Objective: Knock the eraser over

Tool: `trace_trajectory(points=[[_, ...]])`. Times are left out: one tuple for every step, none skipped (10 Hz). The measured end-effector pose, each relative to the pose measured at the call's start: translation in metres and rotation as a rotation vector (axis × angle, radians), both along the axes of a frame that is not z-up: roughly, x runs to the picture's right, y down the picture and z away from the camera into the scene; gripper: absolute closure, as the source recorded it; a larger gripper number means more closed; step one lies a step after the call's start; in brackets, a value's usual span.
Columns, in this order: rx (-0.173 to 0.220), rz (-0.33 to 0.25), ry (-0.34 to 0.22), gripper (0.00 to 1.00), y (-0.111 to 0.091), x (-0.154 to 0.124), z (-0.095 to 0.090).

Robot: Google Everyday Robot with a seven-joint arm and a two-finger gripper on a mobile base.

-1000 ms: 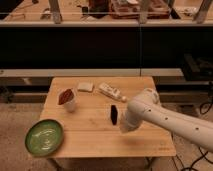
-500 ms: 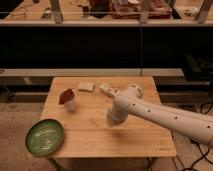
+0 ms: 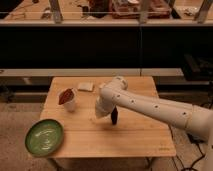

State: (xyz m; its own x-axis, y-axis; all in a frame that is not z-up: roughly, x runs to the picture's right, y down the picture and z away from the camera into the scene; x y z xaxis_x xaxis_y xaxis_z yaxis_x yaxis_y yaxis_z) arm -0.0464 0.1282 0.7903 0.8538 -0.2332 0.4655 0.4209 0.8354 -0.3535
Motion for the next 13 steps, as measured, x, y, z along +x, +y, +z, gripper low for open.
trace_trajectory(points=[[0.007,0.013,-0.009,0.93,-0.003,-0.005,0.002],[0.012,0.023,-0.010,0.90,-0.006,-0.005,0.004],[0.014,0.029,-0.014,0.80,-0.011,-0.003,0.007],[0.013,0.033,-0.015,0.72,-0.013,-0.003,0.008],[0.014,0.035,-0.018,0.70,-0.013,-0.004,0.007],[0.014,0.044,-0.023,0.70,-0.016,-0.009,0.008],[0.014,0.053,-0.028,0.70,-0.021,-0.014,0.009],[0.015,0.061,-0.029,0.70,-0.026,-0.015,0.012],[0.013,0.064,-0.033,0.70,-0.029,-0.016,0.013],[0.013,0.069,-0.035,0.70,-0.030,-0.016,0.013],[0.013,0.078,-0.036,0.70,-0.031,-0.015,0.012],[0.011,0.085,-0.038,0.70,-0.033,-0.016,0.012],[0.008,0.094,-0.044,0.70,-0.036,-0.019,0.013]])
